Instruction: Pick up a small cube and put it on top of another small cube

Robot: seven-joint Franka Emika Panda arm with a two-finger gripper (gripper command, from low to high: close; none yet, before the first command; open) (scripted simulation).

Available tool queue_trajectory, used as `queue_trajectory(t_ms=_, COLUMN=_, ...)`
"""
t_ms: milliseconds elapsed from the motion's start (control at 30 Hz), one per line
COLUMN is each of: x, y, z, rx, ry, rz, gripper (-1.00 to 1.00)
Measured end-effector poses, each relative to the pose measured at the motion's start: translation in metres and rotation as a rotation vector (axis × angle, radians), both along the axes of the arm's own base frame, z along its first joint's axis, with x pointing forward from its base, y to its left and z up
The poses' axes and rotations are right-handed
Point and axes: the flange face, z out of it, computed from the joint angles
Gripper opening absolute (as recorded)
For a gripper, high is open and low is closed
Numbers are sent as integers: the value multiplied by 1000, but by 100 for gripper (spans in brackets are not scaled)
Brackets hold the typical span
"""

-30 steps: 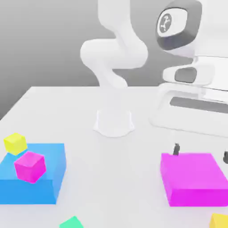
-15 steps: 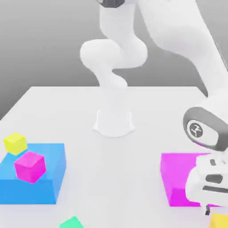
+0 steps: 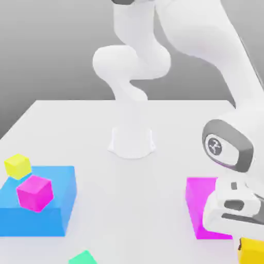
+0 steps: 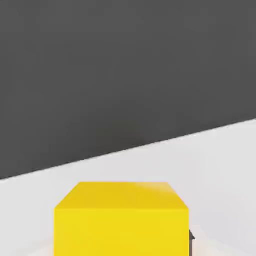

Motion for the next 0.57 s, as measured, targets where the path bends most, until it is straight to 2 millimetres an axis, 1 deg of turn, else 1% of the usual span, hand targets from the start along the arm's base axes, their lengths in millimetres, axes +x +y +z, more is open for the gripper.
queue_trajectory(t_ms=100, x=8, y=-75, z=8, rx=-5, ry=5, rz=-98, gripper=-100)
queue_trajectory(t_ms=167, x=9, y=-125, z=16, rx=-3, ry=3, rz=-167, gripper=-100)
queue_trajectory(t_ms=233, x=4, y=-175, z=25, rx=3, ry=-4, rz=-238, gripper=-100)
queue_trajectory(t_ms=300, x=-4, y=-225, z=35, rx=13, ry=-16, rz=-313, gripper=-100)
queue_trajectory(t_ms=333, x=-8, y=-247, z=31, rx=18, ry=-22, rz=-345, gripper=-100)
queue_trajectory(t_ms=367, x=-11, y=-257, z=21, rx=20, ry=-25, rz=-362, gripper=-100)
queue_trajectory(t_ms=433, x=-13, y=-265, z=-6, rx=21, ry=-28, rz=-374, gripper=-100)
queue_trajectory(t_ms=467, x=-13, y=-267, z=-15, rx=21, ry=-28, rz=-376, gripper=100)
queue_trajectory(t_ms=567, x=-13, y=-267, z=-15, rx=21, ry=-28, rz=-376, gripper=100)
